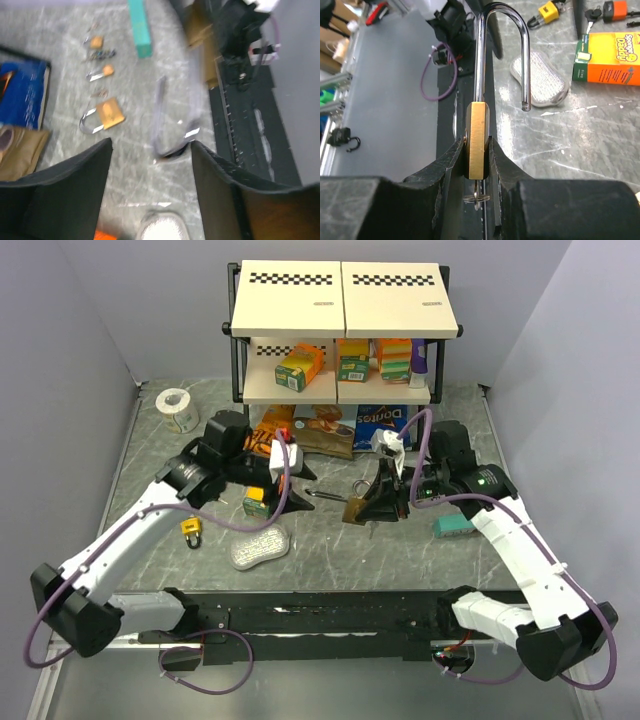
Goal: Lock with the key
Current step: Lock the lock.
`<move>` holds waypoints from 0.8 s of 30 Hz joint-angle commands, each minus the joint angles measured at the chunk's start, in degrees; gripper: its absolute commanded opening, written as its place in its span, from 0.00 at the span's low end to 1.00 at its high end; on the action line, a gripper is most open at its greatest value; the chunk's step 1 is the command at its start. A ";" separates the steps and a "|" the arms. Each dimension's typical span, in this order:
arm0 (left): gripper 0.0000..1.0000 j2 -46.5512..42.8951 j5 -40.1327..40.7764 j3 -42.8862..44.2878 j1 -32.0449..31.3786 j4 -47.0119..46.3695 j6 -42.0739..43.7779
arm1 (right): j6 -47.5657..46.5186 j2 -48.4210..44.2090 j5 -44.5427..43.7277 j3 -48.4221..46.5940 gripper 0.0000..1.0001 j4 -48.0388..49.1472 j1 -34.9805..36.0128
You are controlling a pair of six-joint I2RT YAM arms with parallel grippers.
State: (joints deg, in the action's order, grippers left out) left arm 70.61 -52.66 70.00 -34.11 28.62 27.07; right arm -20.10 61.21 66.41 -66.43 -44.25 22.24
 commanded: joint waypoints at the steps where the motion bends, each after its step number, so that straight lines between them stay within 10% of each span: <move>1: 0.64 -4.69 -0.34 -1.09 -5.08 -2.87 -0.36 | -4.25 -1.97 -0.32 -3.88 0.00 0.21 1.75; 10: 0.20 -5.04 -0.33 -1.00 -7.55 0.73 -0.44 | -3.90 -3.99 -3.74 -4.05 0.00 3.38 4.56; 16: 0.53 -5.66 0.19 -2.58 -7.46 0.11 -2.64 | -4.16 -4.43 -4.97 -4.14 0.00 3.82 5.80; 24: 0.40 -5.04 -1.56 -2.85 -7.46 1.97 -2.36 | -3.55 -4.87 -5.59 -4.06 0.00 4.70 6.68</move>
State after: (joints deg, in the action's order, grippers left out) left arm 65.93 -51.83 67.35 -41.39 31.22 25.80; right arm -23.29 58.54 59.02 -66.76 -44.47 28.01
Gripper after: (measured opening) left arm 0.430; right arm 0.276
